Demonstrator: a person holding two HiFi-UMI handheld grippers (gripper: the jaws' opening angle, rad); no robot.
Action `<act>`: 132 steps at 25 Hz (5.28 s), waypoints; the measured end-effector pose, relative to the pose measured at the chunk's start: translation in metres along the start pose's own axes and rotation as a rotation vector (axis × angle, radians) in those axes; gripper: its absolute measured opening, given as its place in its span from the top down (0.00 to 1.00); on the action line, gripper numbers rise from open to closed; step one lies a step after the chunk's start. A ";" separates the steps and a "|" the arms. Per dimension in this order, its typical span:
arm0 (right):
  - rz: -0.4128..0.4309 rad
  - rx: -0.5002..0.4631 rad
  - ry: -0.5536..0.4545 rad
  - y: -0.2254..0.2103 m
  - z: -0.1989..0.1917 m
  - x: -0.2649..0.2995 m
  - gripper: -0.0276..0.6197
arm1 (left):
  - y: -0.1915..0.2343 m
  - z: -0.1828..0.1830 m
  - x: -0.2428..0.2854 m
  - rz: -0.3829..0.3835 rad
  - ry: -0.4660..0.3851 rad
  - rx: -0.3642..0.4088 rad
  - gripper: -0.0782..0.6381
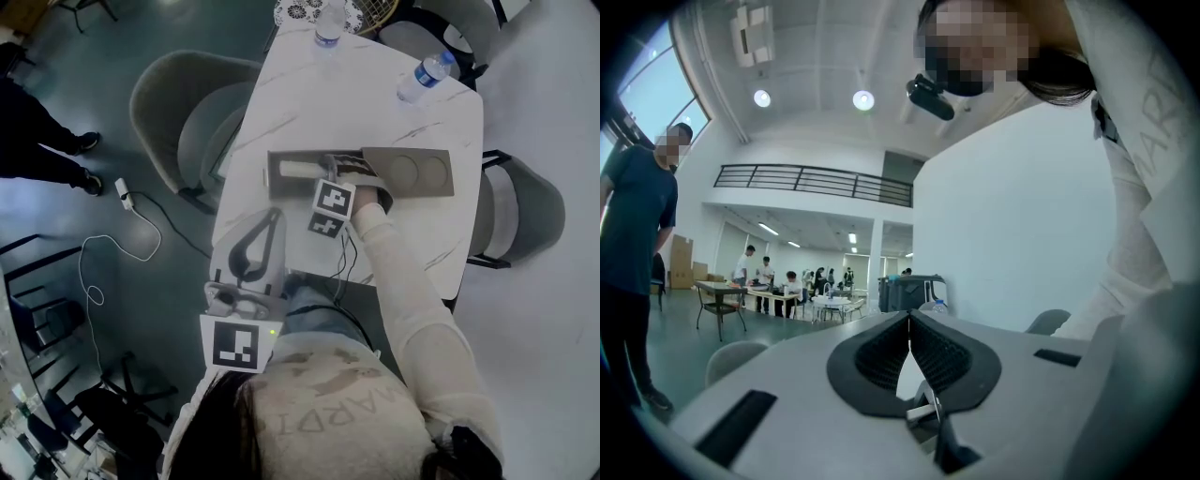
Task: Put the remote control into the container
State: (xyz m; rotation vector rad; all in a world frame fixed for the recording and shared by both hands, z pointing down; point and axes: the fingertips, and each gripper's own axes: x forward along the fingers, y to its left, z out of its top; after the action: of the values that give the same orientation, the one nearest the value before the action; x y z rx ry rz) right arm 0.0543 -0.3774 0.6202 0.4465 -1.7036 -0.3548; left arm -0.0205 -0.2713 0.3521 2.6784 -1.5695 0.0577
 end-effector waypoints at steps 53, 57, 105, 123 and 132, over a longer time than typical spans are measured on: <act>0.268 -0.164 0.041 0.025 -0.006 -0.040 0.79 | 0.004 0.004 -0.011 -0.001 -0.003 0.009 0.87; 0.272 -0.168 0.043 0.027 -0.007 -0.049 0.80 | 0.004 0.007 -0.013 -0.008 -0.007 0.014 0.87; -0.533 0.892 -0.868 0.154 0.078 -0.419 0.87 | -0.116 0.045 -0.226 -0.292 -0.157 0.083 0.87; -0.627 0.974 -0.991 0.224 0.100 -0.499 0.87 | -0.153 0.053 -0.290 -0.358 -0.151 0.058 0.87; -0.616 0.993 -1.008 0.223 0.093 -0.496 0.87 | -0.157 0.061 -0.286 -0.345 -0.158 0.057 0.87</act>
State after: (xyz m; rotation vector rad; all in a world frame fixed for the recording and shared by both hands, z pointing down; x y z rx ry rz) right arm 0.0151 0.0551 0.2804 1.7677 -2.6455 -0.1271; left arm -0.0220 0.0513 0.2752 3.0214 -1.1282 -0.1242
